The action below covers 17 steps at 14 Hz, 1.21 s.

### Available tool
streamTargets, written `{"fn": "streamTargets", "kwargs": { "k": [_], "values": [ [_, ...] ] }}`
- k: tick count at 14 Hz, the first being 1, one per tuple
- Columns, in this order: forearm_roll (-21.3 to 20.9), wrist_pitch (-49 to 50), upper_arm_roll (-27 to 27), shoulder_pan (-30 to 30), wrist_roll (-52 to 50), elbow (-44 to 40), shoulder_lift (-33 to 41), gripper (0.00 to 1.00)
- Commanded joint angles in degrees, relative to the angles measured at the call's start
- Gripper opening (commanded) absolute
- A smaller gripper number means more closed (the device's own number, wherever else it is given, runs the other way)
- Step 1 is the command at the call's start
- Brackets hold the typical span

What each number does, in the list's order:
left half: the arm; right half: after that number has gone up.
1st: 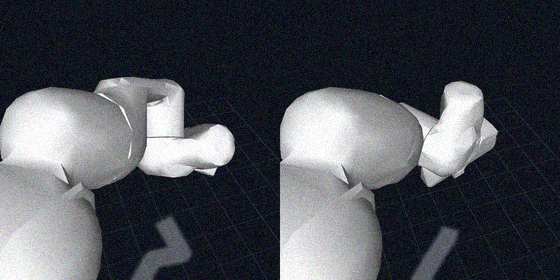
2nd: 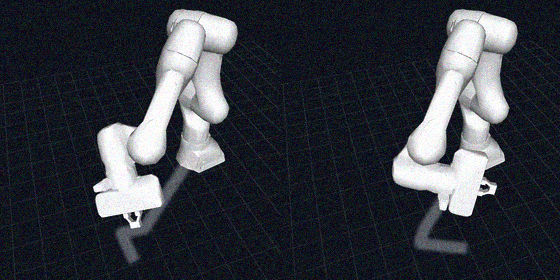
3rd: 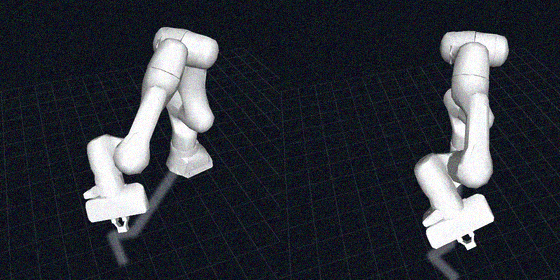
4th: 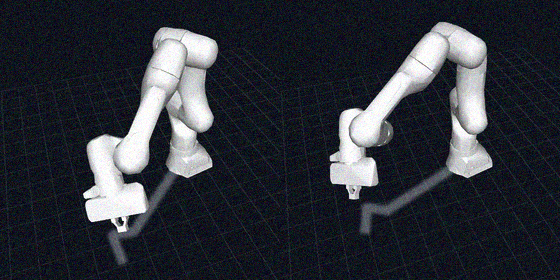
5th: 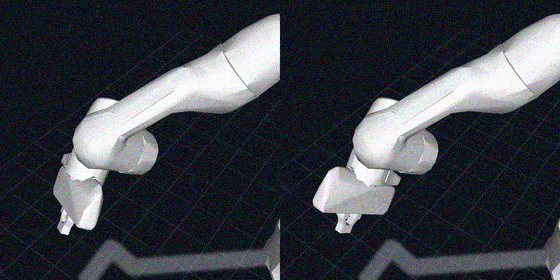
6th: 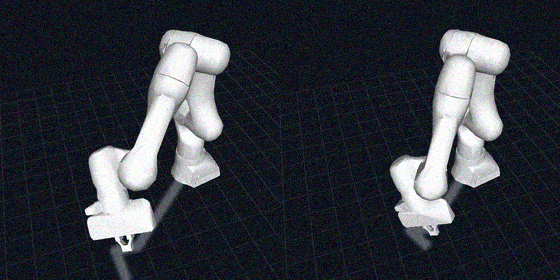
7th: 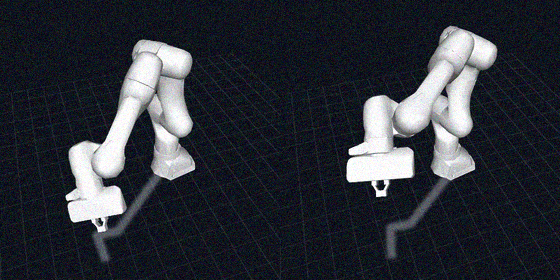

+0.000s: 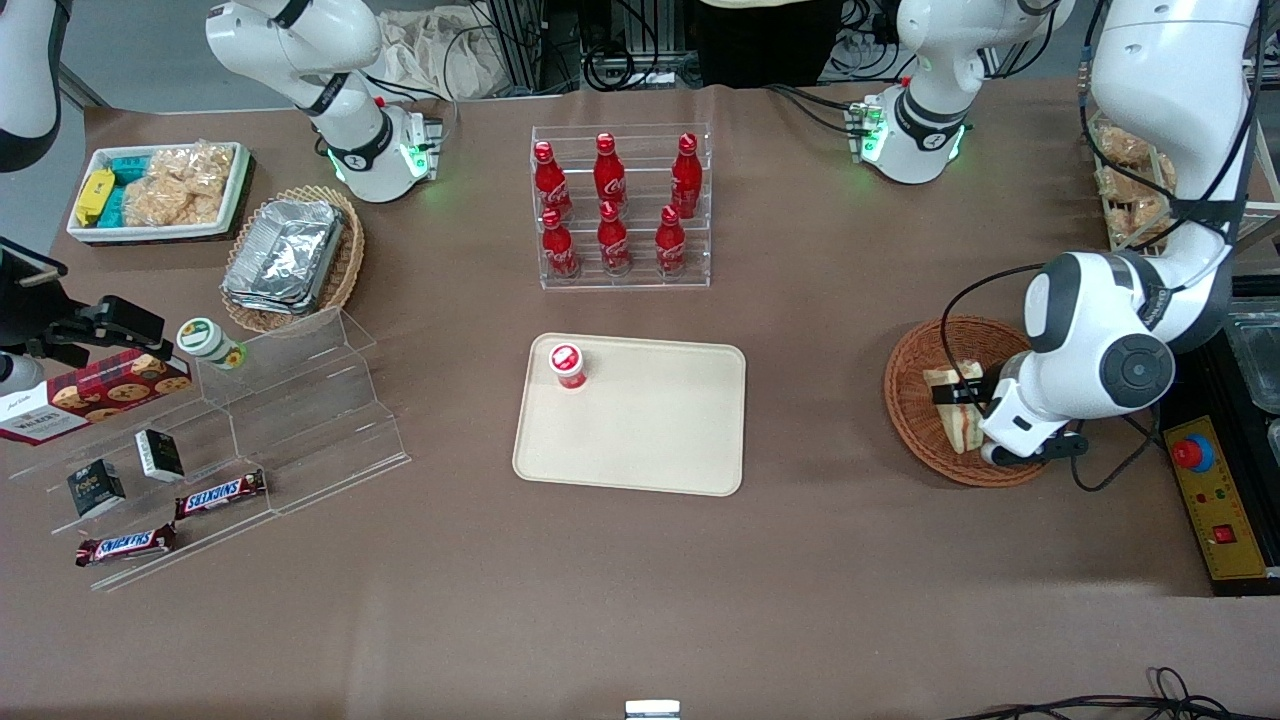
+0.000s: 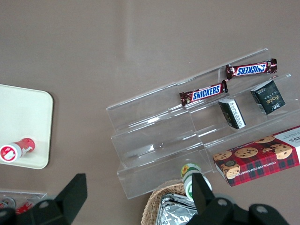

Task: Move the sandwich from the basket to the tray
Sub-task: 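Lower the open left gripper over the wrapped sandwich in the basket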

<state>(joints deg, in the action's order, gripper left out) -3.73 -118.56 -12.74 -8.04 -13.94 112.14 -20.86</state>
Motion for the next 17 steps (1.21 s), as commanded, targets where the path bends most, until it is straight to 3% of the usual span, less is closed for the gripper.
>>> {"fn": "streamTargets", "kwargs": {
  "k": [1,3,7,8,12,17],
  "values": [
    [-1.02,-4.2,-0.27,-1.27,-0.74,3.08,-0.05,1.0],
    [-1.02,-7.81,-0.18,-1.36,-0.73,5.62,-0.41,0.99],
    [-1.11,-8.44,-0.18,-1.36,-0.73,6.16,-0.23,0.46],
    [-1.02,-8.44,-0.18,-1.36,-0.65,6.16,-0.23,0.41],
    [-1.28,-5.46,-0.27,-1.28,0.93,3.89,1.96,0.41],
    [-1.37,9.46,-0.8,-0.75,4.0,-9.45,3.37,0.4]
  ]
}}
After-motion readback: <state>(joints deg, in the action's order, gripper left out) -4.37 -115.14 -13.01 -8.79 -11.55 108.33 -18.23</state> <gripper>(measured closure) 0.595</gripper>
